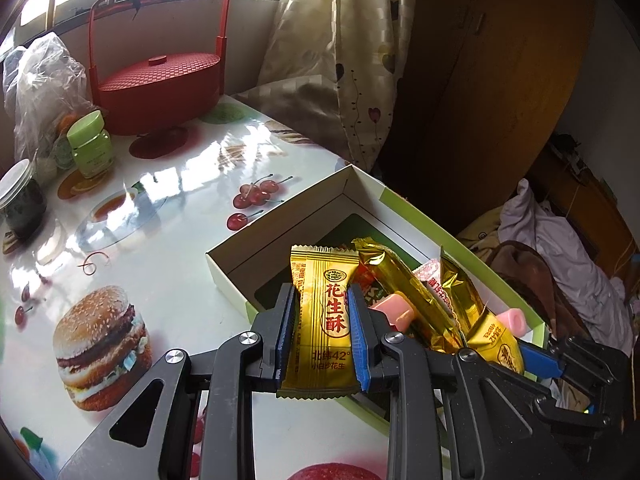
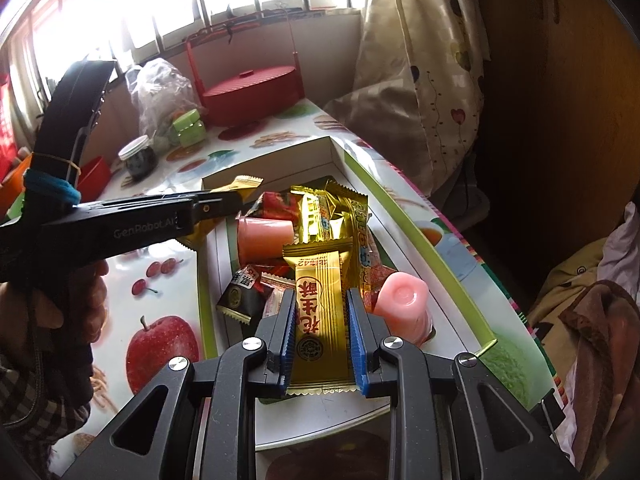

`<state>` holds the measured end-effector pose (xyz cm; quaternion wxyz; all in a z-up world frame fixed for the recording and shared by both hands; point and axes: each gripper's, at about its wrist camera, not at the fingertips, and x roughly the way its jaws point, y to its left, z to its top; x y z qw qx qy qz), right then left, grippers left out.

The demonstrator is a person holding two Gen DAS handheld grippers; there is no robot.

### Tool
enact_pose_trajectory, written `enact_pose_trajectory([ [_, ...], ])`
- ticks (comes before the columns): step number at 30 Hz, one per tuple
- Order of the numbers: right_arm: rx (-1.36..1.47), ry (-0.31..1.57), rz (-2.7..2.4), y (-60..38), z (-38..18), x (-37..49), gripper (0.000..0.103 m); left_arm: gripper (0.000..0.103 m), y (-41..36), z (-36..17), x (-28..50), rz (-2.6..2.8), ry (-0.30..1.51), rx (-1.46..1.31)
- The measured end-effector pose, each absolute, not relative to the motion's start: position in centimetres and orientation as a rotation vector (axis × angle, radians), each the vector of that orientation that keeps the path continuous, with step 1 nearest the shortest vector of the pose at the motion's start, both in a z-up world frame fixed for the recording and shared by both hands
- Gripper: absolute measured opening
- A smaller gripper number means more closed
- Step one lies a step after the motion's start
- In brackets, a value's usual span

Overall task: Organize snacks
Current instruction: 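Open both tools to drop the yellow candies into the box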

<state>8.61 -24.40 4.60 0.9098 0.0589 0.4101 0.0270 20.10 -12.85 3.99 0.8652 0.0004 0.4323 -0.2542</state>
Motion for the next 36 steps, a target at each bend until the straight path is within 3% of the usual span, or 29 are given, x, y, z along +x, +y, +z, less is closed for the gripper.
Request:
enact_pose_trajectory([
  [17,0.106,0.843,0.069,-23.7,4.3,8.6,0.026,0.03,-13.1,3.7,20.3,-0.547,0.912,-0.006],
  [27,0.101,0.836,0.063,-23.2,4.4,8.2,0.04,0.043,-13.0,4.3,19.3,-0.553,0.896,-0.011],
  [36,0.116,0.808,0.045,-23.4,5.1,7.2,0.048,0.046,-12.8,5.6,17.1,-0.541,0.863,0.009],
])
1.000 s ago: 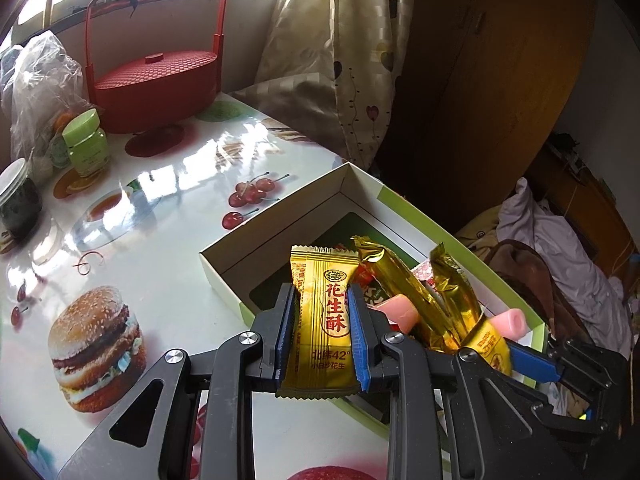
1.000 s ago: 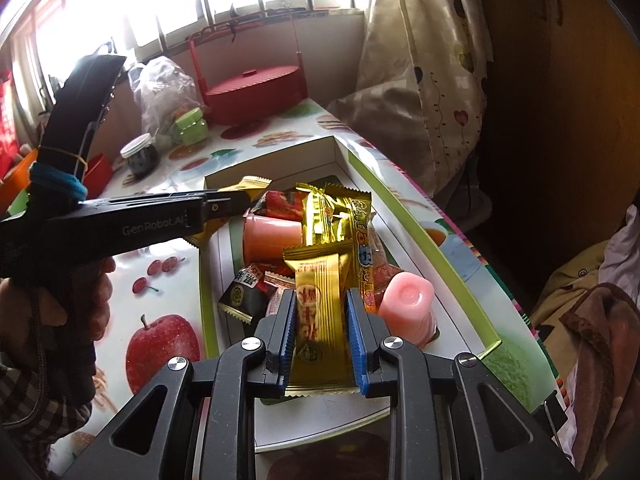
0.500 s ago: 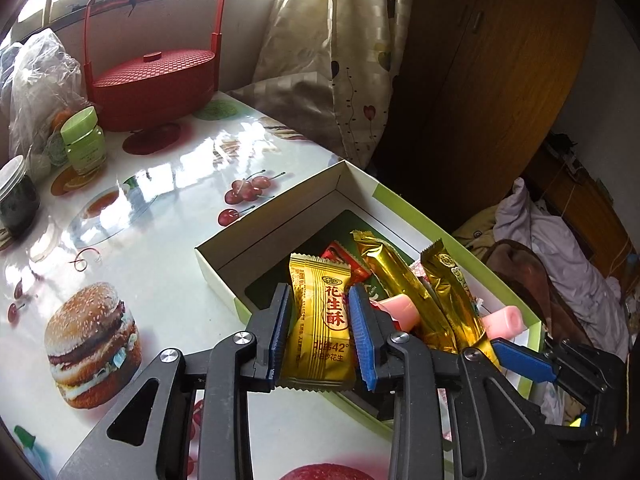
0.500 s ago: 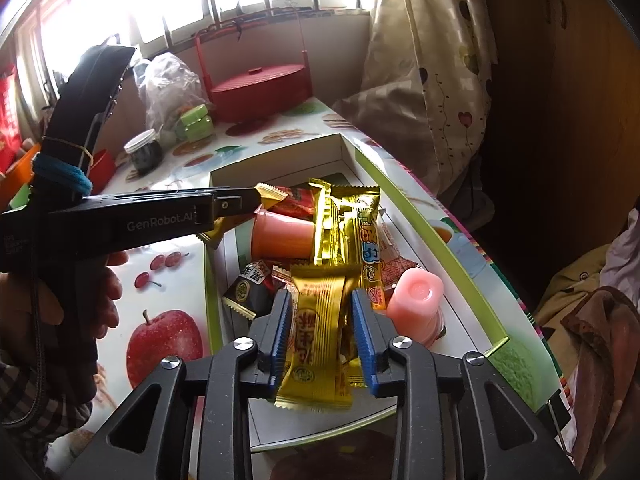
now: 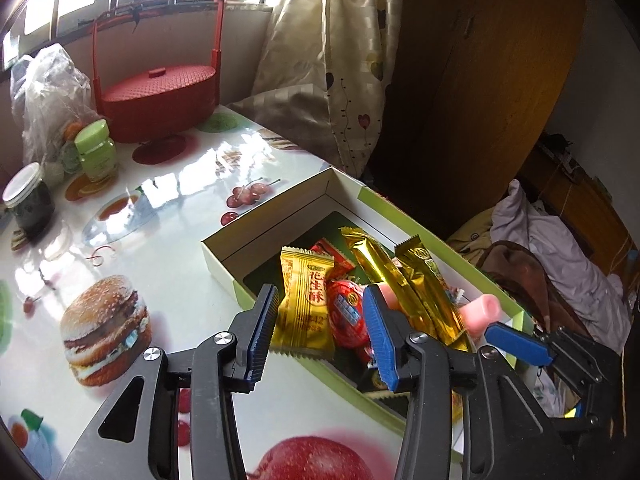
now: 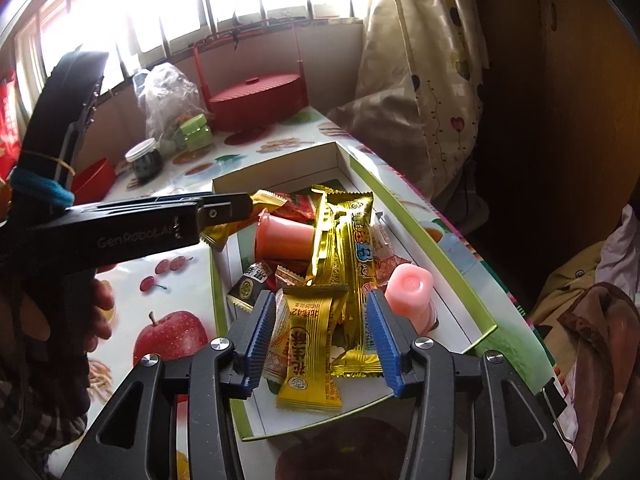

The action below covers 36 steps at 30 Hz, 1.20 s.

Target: Organize snacks

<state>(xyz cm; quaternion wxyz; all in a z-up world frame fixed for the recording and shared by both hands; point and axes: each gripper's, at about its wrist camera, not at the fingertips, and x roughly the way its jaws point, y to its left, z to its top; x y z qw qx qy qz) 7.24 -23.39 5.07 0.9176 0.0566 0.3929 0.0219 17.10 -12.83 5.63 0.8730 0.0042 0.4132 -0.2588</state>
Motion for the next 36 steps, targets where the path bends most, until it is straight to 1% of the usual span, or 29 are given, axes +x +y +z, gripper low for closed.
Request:
enact_pose_trajectory([
  [1,0.117,0.803,0.043,-23.4,5.2,7.0,0.049,0.047,-12.8,5.8,16.8,-0.54,0.861,0.011],
  [3,0.116,0.799,0.038,-23.3,5.4,6.7,0.05,0.055,-12.6,6.0,16.2,-0.535,0.858,0.011],
  [4,0.115,0.797,0.034,-23.3,5.4,6.6,0.05,0.056,-12.5,6.1,15.8,-0.533,0.856,0.007],
  [21,0.135,0.776,-0.006,-23.0,6.2,3.6,0.054,0.056,-10.4,6.6,9.4,-0.46,0.829,0.01],
  [25,0.114,0.782,-0.008,-22.6,6.1,2.9,0.057,0.056,-9.9,5.7,7.8,-0.443,0.842,0.002],
  [36,0.061,0.813,-0.03,-21.8,5.1,-0.9,0.059,0.056,-8.8,2.7,5.3,-0.413,0.916,0.012],
])
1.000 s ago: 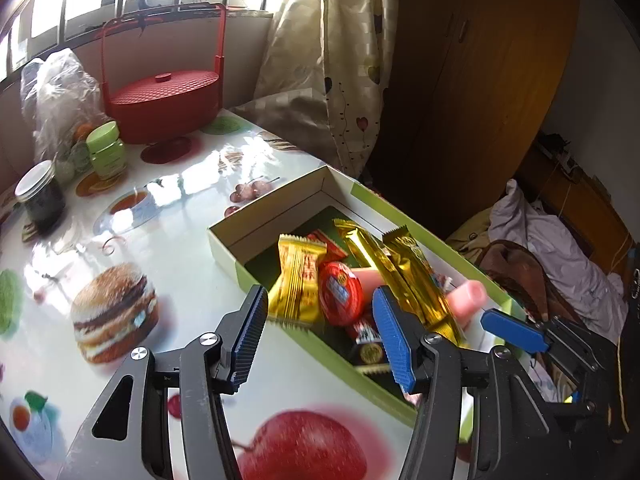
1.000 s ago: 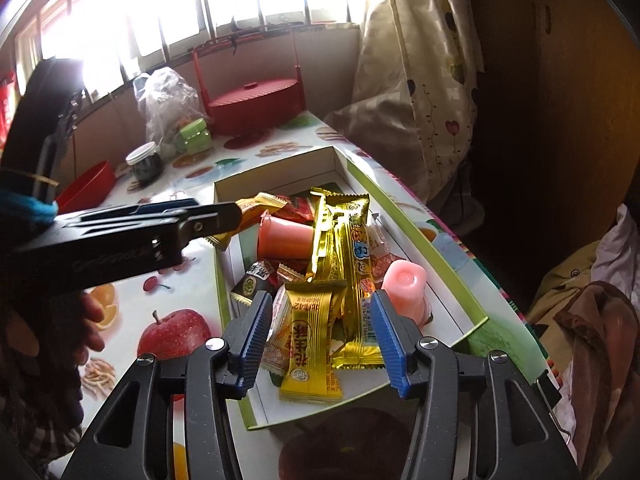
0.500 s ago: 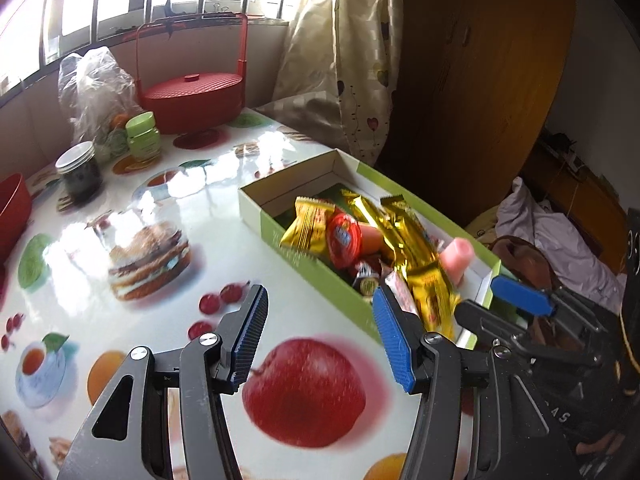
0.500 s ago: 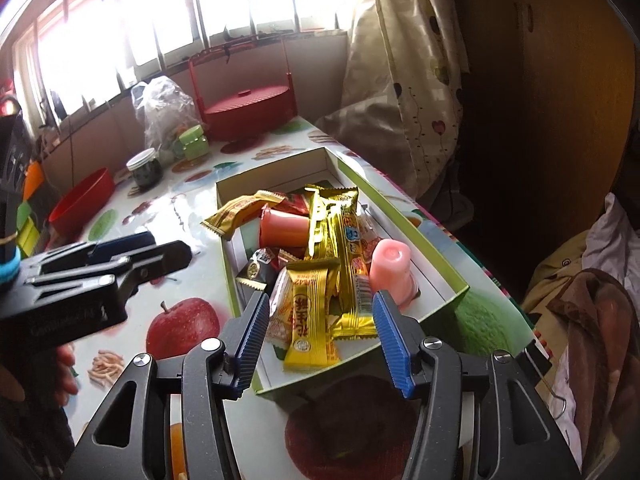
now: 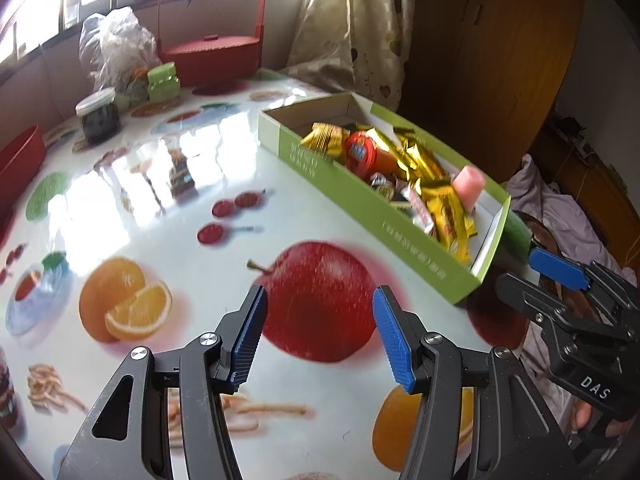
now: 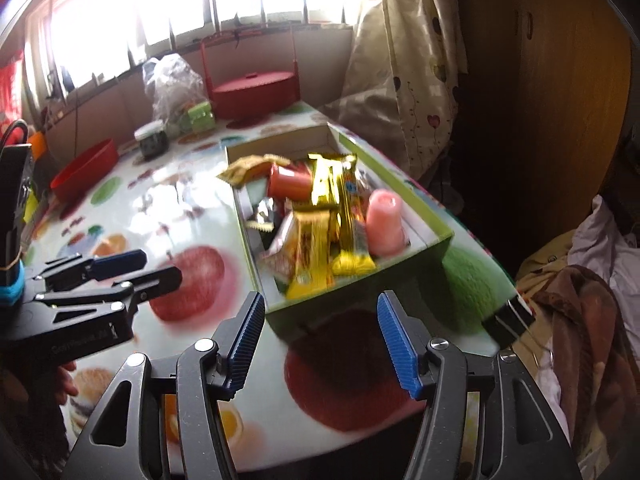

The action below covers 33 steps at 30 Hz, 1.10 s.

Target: Organize snacks

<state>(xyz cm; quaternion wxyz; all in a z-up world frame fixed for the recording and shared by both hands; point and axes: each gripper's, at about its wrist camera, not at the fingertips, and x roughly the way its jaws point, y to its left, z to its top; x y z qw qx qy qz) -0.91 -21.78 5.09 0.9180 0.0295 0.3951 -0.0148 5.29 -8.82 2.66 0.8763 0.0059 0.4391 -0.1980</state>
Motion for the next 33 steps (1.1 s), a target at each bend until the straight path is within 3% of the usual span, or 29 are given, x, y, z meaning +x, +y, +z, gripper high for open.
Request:
enact_pose_trajectory([
  [14,0.079,0.917,-0.061,-22.2,1.7,-0.8,0.06,0.056,-9.7,1.6,3.9,-0.365,0.929,0.059],
  [22,0.056,0.904,-0.085,-21.8,1.4,-0.6,0.067,0.061,-10.2,1.2,3.4,-0.36,0.919,0.078],
  [33,0.063,0.882,-0.097,-21.7,1.3,-0.7,0.068,0.062,-10.7,1.1,3.2,-0.329,0.911,0.106],
])
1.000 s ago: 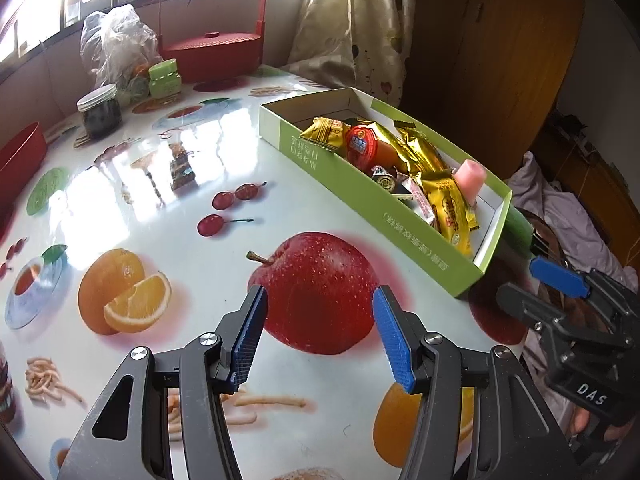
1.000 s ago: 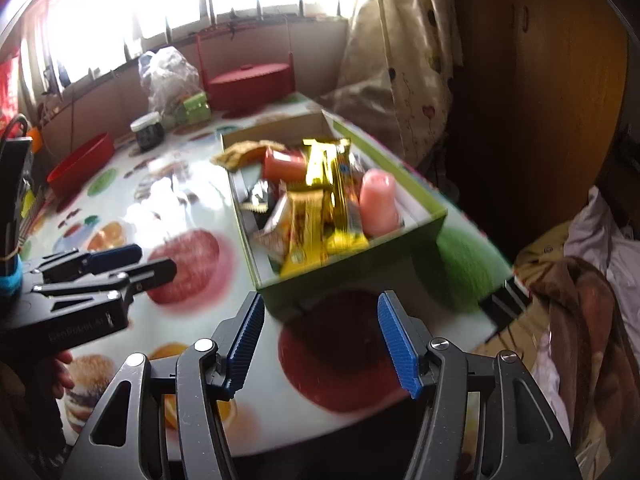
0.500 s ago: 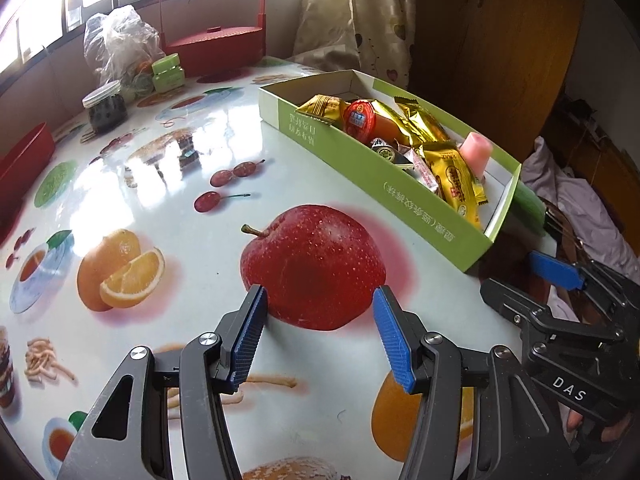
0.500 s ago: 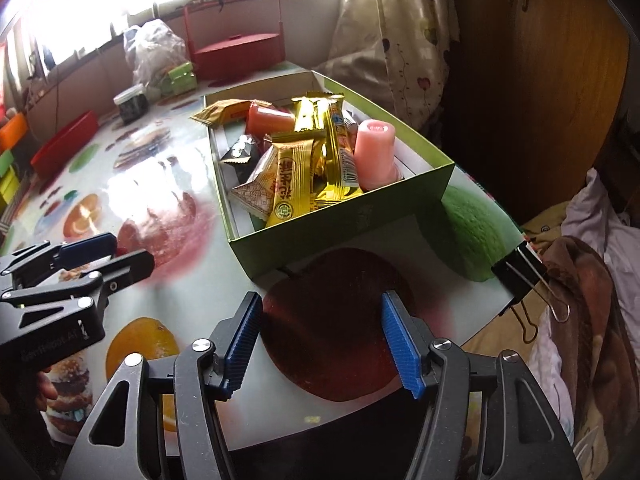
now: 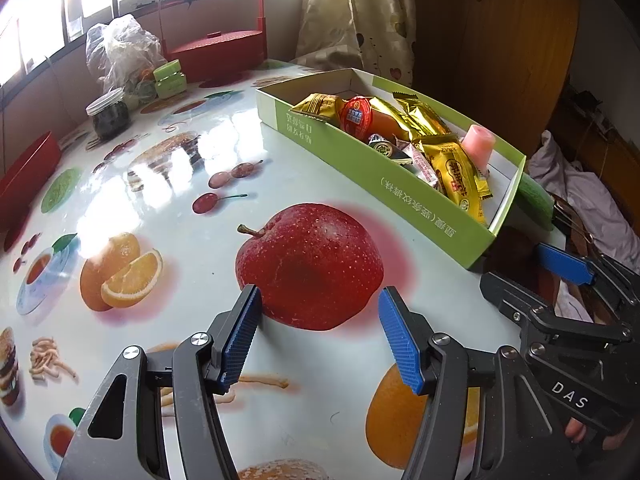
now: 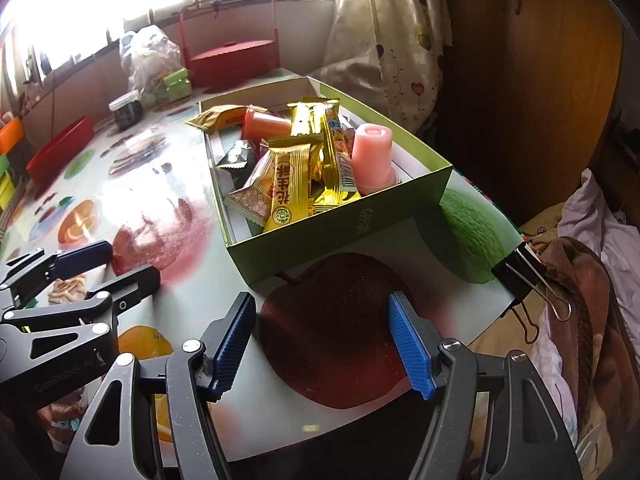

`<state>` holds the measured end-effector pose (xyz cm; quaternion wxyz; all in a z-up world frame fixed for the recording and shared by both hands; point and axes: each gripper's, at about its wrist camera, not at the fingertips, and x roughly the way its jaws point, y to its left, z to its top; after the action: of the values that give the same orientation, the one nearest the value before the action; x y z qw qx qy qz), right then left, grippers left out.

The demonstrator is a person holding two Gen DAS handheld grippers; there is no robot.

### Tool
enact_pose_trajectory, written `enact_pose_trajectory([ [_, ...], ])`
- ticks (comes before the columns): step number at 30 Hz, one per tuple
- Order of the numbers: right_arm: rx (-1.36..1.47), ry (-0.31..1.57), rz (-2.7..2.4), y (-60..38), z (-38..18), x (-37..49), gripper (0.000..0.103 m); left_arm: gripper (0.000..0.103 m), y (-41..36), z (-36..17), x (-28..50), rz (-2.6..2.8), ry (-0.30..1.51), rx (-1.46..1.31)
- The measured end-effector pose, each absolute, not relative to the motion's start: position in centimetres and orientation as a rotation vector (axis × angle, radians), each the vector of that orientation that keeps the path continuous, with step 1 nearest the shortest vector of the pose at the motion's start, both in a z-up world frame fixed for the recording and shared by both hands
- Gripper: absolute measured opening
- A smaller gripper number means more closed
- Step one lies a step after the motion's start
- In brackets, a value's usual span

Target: Organize snacks

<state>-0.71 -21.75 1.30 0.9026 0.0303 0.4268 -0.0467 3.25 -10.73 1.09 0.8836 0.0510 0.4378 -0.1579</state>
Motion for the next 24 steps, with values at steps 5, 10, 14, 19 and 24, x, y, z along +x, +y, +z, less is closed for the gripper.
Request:
enact_pose_trajectory([
  [5,0.063,0.882,-0.097,-21.76,1.29,-0.73,0.068,0.062,-10.8,1.09,3.19,-0.325,0.91,0.113],
  [10,0.063,0.881,-0.098,-21.77,1.3,-0.69,0.068,0.062,-10.74,1.08,3.13,-0.325,0.909,0.107],
  [14,0.064,0.88,-0.099,-21.83,1.32,-0.67,0.068,0.062,-10.64,1.09,3.11,-0.323,0.906,0.102],
  [19,0.064,0.881,-0.098,-21.83,1.31,-0.7,0.068,0.062,-10.69,1.09,3.1,-0.323,0.906,0.101],
  [24,0.063,0.88,-0.098,-21.83,1.3,-0.72,0.068,0.062,-10.69,1.08,3.1,-0.323,0.905,0.102],
])
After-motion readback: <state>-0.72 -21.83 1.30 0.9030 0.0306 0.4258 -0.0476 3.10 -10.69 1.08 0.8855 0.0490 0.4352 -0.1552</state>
